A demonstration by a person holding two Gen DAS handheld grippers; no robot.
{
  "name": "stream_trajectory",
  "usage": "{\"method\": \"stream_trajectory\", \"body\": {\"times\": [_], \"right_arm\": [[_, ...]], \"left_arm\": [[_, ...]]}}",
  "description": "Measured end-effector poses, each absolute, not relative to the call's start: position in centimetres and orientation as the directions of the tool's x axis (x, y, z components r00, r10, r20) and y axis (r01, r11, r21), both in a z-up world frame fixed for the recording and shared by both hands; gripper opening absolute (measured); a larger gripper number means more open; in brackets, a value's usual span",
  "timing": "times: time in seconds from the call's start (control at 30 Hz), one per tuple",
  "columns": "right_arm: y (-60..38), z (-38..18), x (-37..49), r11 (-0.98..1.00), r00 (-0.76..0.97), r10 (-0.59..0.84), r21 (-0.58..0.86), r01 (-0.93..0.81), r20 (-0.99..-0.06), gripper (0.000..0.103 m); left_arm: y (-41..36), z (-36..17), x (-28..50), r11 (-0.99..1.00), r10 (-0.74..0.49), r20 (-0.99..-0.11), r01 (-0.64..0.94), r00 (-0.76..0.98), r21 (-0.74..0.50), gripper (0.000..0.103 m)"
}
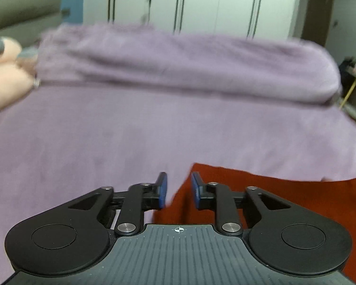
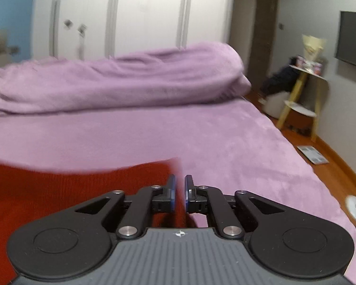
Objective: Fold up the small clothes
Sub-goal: 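Lift the hem with both grippers and fold it over toward the collar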
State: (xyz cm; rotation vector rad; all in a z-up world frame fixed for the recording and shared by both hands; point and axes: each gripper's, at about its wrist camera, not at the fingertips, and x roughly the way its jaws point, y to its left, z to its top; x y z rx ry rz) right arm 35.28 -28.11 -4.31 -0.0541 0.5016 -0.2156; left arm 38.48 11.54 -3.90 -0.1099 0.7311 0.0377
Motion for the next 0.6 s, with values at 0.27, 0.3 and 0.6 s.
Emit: {"method": "stream_trajectory", "body": {"times": [0.27, 0.3, 0.6], "right_arm": [[-21.6, -7.8, 34.0, 0.877, 0.823, 0.354, 0.463, -0.127, -0.444, 0.017], [-20.0, -8.4, 34.4, 0.850, 0.795, 0.421, 0.495, -0.179, -0.436, 0.017], [-26.4, -10.8, 34.8, 0.940, 0.850, 0.233, 0.334, -0.072, -0.472, 0.017]], "left_arm": [[7.2, -6.1, 35.7, 0.966, -0.199, -0.579, 0.058, 0.790, -0.253, 0.063], [6.6, -6.6, 36.2, 0.963, -0.205, -0.584, 0.056, 0.785, -0.263, 0.063], [8.8, -10.8, 37.0, 0.978, -0.092, -0.609, -0.043, 0.788, -0.203, 0.065]]}}
